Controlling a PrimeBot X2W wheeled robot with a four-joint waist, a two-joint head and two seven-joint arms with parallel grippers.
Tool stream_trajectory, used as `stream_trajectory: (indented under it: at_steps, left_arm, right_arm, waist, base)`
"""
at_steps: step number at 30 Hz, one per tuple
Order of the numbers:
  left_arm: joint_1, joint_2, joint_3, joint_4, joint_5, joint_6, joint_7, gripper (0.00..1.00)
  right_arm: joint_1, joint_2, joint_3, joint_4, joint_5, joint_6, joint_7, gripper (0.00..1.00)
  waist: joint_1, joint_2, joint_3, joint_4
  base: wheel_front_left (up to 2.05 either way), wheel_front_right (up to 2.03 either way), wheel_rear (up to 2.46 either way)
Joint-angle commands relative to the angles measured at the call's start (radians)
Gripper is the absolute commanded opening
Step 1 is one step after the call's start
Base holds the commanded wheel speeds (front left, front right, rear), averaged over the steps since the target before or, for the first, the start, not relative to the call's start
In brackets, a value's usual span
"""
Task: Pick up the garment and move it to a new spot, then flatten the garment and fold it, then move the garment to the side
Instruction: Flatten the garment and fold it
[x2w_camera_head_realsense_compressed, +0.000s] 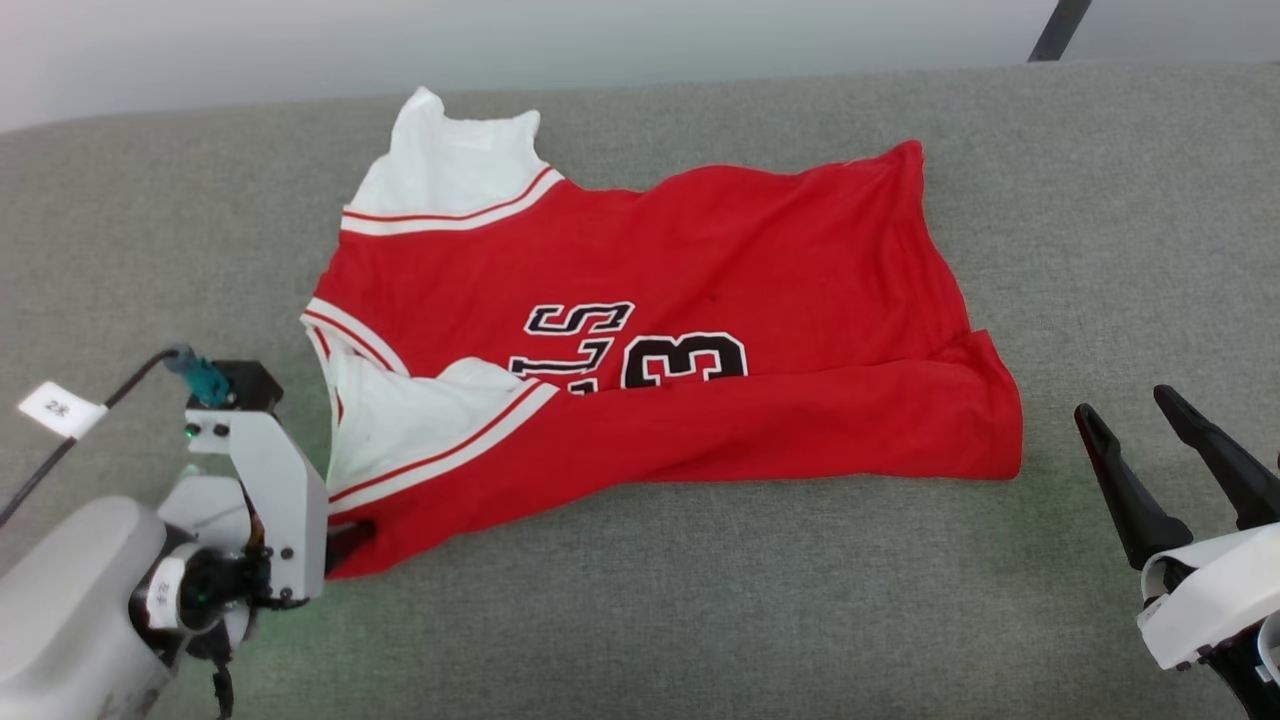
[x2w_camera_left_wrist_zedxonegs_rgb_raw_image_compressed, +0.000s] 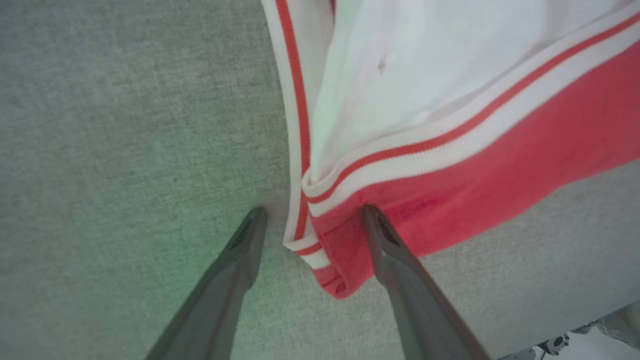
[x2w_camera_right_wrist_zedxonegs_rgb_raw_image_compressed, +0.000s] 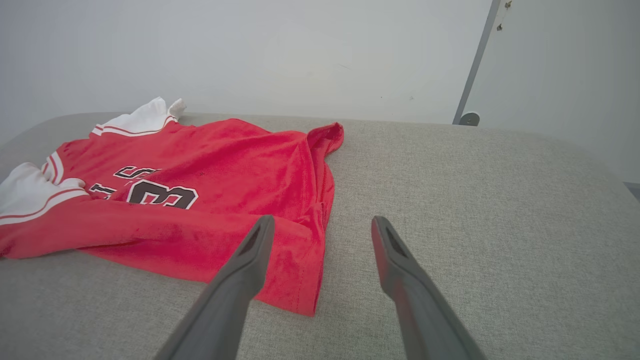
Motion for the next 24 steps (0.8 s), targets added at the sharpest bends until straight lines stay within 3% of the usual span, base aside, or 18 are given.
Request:
stream_trajectory:
  at_steps: [1, 5, 6, 7, 14, 24]
  left_arm:
    - [-0.006, -0.014, -0.006, 0.023, 0.003, -0.013, -0.007, 1.0]
    - [-0.019, -0.06, -0.004, 0.094, -0.024, -0.032, -0.007, 1.0]
    - [-0.022, -0.07, -0.006, 0.107, -0.031, -0.038, 0.0, 0.4]
    - [-0.026, -0.078, -0.007, 0.119, -0.033, -0.043, 0.0, 0.0]
    - [-0.051, -0.107, -0.014, 0.168, -0.035, -0.067, 0.003, 0.0]
    - [-0.09, -0.161, -0.028, 0.205, -0.027, -0.103, -0.018, 0.0]
  right_arm:
    - [-0.004, 0.007, -0.005, -0.007, -0.002, -0.001, 0.001, 1.0]
    - [-0.008, 0.005, 0.0, -0.013, 0.004, -0.001, 0.018, 1.0]
    - [-0.009, 0.005, 0.003, -0.014, 0.007, -0.001, 0.026, 1.0]
    - [-0.009, 0.001, 0.005, -0.016, 0.008, -0.001, 0.033, 1.0]
    - [-0.015, -0.009, 0.011, -0.015, 0.041, -0.001, 0.114, 1.0]
    - [-0.082, -0.038, 0.016, 0.04, 0.072, -0.001, 0.35, 1.0]
  waist:
    - [0.0, 0.0, 0.01, -0.005]
    - [0.0, 0.0, 0.018, -0.005]
    - [0.0, 0.0, 0.019, -0.004]
    - [0.0, 0.0, 0.019, -0.003]
    - [0.0, 0.0, 0.02, 0.004]
    - [0.0, 0.0, 0.025, 0.036]
  base:
    - [0.0, 0.0, 0.0]
    - [0.0, 0.0, 0.0]
    - [0.0, 0.0, 0.0]
    - [0.0, 0.0, 0.0]
    - [0.0, 0.0, 0.0]
    - [0.0, 0.0, 0.0]
